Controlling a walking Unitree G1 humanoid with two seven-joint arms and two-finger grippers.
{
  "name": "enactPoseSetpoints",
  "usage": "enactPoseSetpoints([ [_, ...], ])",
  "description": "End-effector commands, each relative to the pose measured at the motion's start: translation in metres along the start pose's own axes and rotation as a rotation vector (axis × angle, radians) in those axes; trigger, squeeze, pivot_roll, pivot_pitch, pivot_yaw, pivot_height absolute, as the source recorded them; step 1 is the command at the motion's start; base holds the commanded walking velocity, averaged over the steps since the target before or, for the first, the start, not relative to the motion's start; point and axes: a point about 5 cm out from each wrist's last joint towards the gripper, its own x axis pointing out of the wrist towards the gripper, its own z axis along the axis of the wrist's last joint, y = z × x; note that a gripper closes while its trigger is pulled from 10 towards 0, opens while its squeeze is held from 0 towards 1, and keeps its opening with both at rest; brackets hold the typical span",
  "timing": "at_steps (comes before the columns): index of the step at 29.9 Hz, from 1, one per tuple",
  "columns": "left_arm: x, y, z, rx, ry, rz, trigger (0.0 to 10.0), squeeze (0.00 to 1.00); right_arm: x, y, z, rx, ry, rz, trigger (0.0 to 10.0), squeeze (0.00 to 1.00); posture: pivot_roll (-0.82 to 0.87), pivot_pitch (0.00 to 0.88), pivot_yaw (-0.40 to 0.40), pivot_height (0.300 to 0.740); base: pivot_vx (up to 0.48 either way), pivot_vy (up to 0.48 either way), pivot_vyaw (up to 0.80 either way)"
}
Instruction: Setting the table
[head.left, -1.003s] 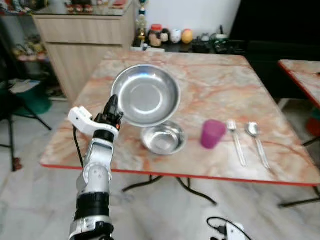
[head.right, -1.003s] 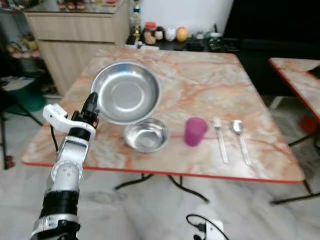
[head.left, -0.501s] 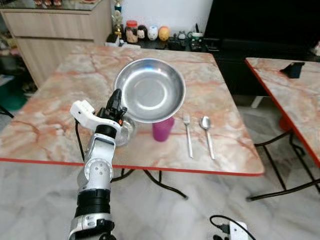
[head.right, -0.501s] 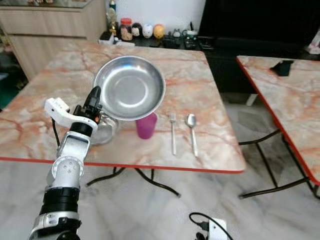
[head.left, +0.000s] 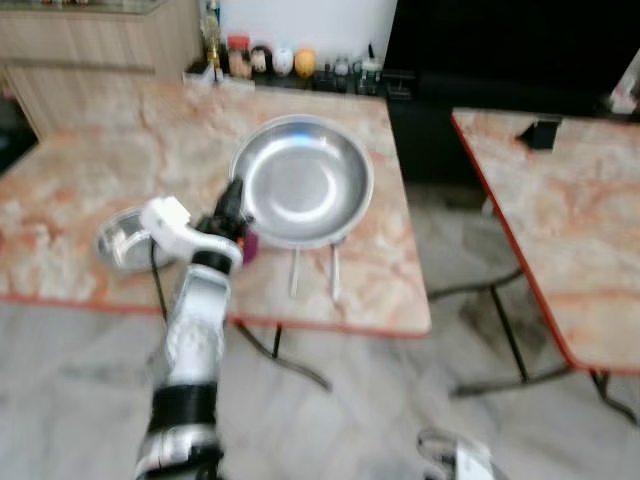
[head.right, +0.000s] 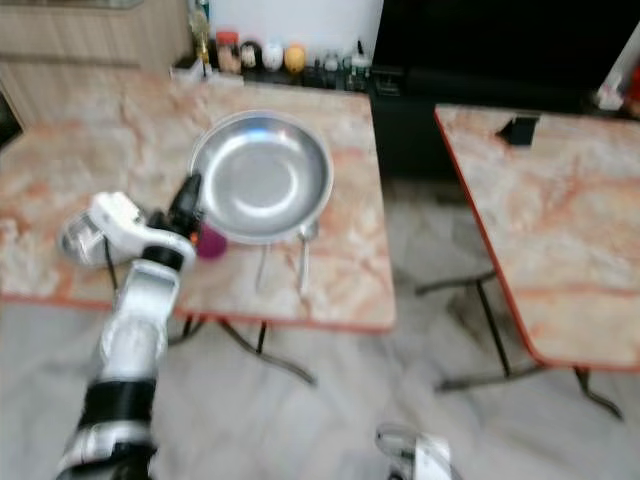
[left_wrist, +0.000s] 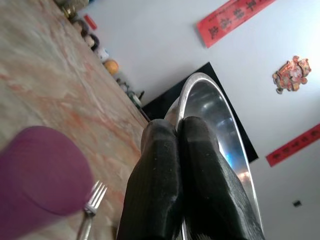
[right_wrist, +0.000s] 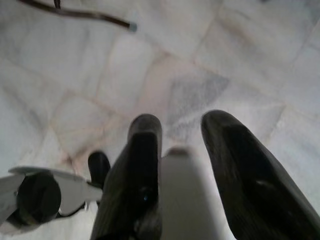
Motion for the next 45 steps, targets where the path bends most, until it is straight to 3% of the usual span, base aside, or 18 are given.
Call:
enactPoseSetpoints([
  [1, 0.0041, -0.0137, -0.0033, -0.012, -0.002, -0.048, 10.0, 0.0, -0.0015, -0.0123, 0.0032, -0.008, -0.007, -0.033, 10.0, 0.0, 0.08, 0.0, -0.04, 0.74, 0.0, -0.465, 0.0],
  [11, 0.0041, -0.0126, -0.0032, -0.003, 0.002, -0.04, 10.0, 0.0, -0.0008, -0.012, 0.0069, -0.052, -0.019, -0.036, 10.0, 0.0, 0.08, 0.0, -0.038, 0.74, 0.0, -0.464, 0.21],
  [15, 0.0031, -0.0114, -0.0034, 0.002, 0.005, -0.036, 10.0, 0.0, -0.0011, -0.0115, 0.0051, 0.02, -0.023, -0.043, 10.0, 0.0, 0.08, 0.0, -0.034, 0.74, 0.0, -0.463, 0.4],
  [45, 0.002, -0.0126, -0.0112, 0.017, 0.039, -0.052, 10.0, 0.0, -0.0015, -0.0129, 0.0038, 0.005, -0.014, -0.049, 10.0, 0.0, 0.06, 0.0, -0.032, 0.74, 0.0, -0.462, 0.0],
])
